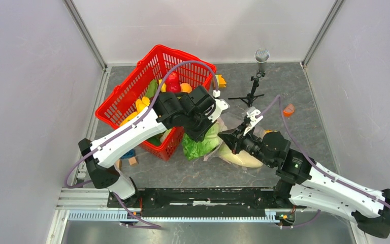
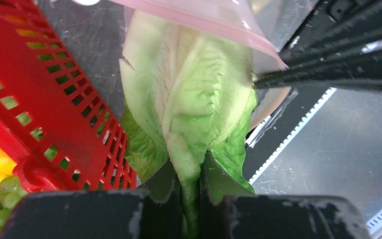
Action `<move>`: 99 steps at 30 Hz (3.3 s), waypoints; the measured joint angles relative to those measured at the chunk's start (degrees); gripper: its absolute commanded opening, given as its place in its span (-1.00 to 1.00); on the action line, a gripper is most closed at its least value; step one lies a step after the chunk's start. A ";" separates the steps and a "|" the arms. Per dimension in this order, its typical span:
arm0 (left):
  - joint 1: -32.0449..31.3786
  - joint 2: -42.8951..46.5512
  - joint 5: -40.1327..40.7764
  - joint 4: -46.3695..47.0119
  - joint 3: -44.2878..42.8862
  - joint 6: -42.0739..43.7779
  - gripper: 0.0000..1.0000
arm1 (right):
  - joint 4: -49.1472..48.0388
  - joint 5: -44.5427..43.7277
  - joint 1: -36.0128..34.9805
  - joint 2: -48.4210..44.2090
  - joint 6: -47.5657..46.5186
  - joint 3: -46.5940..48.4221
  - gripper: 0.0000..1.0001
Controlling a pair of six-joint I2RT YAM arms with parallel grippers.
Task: Place the food in the zip-top bag and seal the zipper
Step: Place the fake vegetable in the zipper food storage bag.
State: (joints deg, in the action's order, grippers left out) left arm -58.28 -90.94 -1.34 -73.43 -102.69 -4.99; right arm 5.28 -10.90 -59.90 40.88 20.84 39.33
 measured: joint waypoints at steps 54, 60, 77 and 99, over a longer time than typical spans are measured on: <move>-5.40 -2.08 7.13 15.17 3.85 0.79 0.67 | -2.89 -9.55 0.15 -10.25 8.57 -7.89 -0.93; -5.18 3.41 6.34 20.33 7.87 0.59 1.00 | -0.74 -13.77 0.11 -13.29 10.56 -8.92 -0.92; -5.05 13.40 3.82 28.46 22.60 -6.82 1.00 | 3.76 -20.39 0.11 -12.35 11.52 -7.69 -0.93; -4.98 20.92 5.84 68.72 50.49 -25.00 -0.11 | 4.24 -22.14 0.11 -15.08 12.61 -7.41 -0.94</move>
State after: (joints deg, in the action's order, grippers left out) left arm -63.26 -70.02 4.49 -4.71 -52.21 -30.00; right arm 9.52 -33.04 -59.79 25.80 33.45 31.92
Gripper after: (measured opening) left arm 0.616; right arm 0.036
